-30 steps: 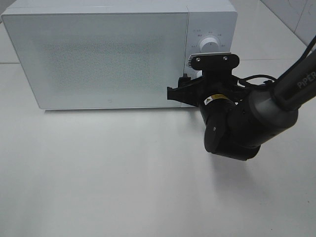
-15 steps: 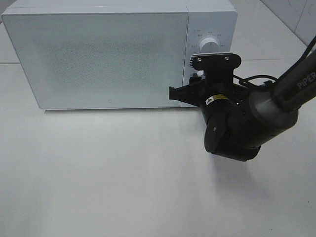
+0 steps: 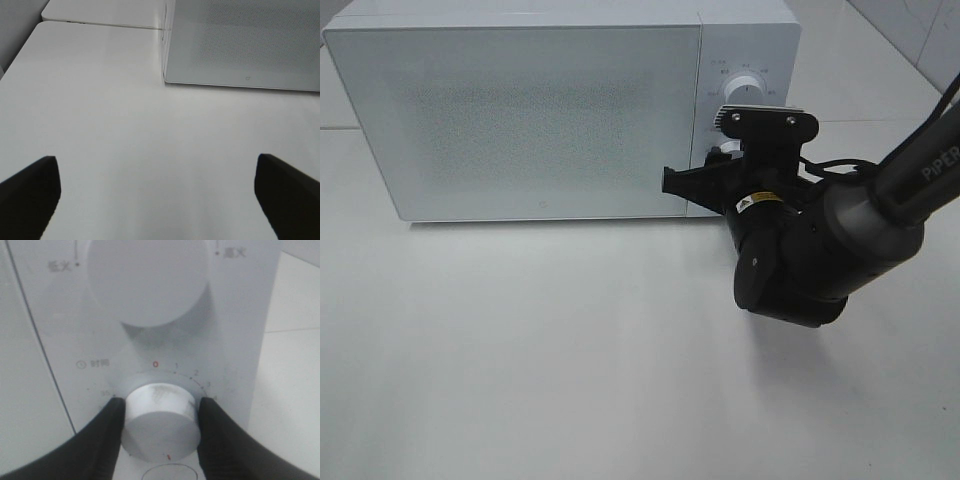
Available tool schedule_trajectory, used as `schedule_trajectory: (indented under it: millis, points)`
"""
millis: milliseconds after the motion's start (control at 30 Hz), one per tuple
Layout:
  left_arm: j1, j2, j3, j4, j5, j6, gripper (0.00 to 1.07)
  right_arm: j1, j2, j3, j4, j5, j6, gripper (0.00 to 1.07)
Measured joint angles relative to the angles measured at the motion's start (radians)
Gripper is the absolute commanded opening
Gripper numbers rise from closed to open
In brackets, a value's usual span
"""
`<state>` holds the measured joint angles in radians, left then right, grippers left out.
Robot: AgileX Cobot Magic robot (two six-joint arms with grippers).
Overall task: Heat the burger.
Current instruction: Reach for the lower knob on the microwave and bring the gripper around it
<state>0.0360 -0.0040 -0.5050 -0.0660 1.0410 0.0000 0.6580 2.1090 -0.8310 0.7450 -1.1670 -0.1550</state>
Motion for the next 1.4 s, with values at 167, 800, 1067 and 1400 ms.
schedule_trajectory:
  millis: [167,800,1067,1400]
  points:
    - [0.0,0.0,0.0,0.0,0.0,0.0,0.98,0.0,0.0,0.005,-0.012,-0.006,0.252,0.0]
    - [0.0,0.0,0.0,0.0,0.0,0.0,0.98,-0.016,0.011,0.028,-0.124,-0.034,0.912,0.0]
    - [0.0,0.0,0.0,0.0,0.0,0.0,0.98,-0.017,0.011,0.032,-0.136,-0.036,1.158,0.0]
    - [0.0,0.0,0.0,0.0,0.0,0.0,0.98,-0.017,0.011,0.032,-0.136,-0.039,1.427,0.0]
